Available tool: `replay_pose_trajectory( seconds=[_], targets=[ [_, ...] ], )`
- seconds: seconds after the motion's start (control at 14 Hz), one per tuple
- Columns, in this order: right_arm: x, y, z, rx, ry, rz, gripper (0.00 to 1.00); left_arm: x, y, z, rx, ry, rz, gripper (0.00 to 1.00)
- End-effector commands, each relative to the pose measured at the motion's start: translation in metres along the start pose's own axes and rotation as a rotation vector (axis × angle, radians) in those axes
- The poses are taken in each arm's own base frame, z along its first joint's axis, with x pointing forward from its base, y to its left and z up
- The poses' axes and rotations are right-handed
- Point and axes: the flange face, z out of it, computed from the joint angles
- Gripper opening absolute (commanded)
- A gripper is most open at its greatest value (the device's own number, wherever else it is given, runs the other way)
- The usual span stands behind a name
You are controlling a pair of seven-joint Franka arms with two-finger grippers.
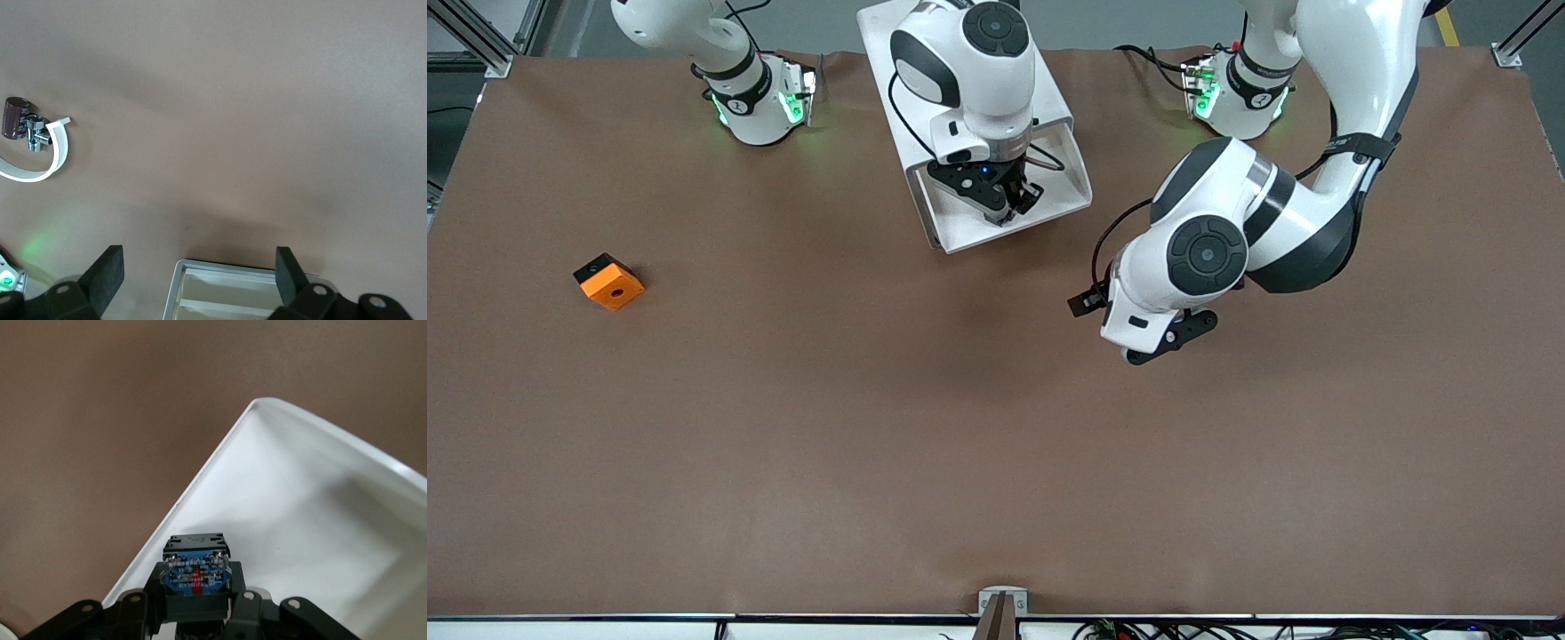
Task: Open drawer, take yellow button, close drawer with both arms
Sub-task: 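Carry the button out with the right gripper while the left gripper pushes the drawer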
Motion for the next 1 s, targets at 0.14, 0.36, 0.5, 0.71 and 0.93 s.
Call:
replay_pose_trajectory(
  seconds=[0.14, 0.36, 0.5, 0.71, 0.93],
  targets=[
    [0.067, 0.014, -0.074, -0.052, -0.048, -0.085, 0.0, -0.006, -0.007, -0.001, 0.012, 0.02, 0.016, 1.0],
    [0.166, 0.06, -0.099, -0.079, -0.087, -0.239, 0.0, -0.021, 0.0, 0.011, -0.034, 0.078, 0.037, 1.0],
    [0.236, 0.095, -0.092, -0.095, -0.11, -0.333, 0.0, -0.041, -0.005, 0.027, -0.072, 0.145, 0.056, 1.0],
    [0.333, 0.155, -0.058, -0.074, -0.126, -0.41, 0.0, -0.075, -0.01, 0.048, -0.094, 0.2, 0.094, 1.0],
    [0.394, 0.211, -0.007, -0.041, -0.105, -0.413, 0.0, -0.095, -0.003, 0.056, -0.09, 0.193, 0.114, 1.0]
  ],
)
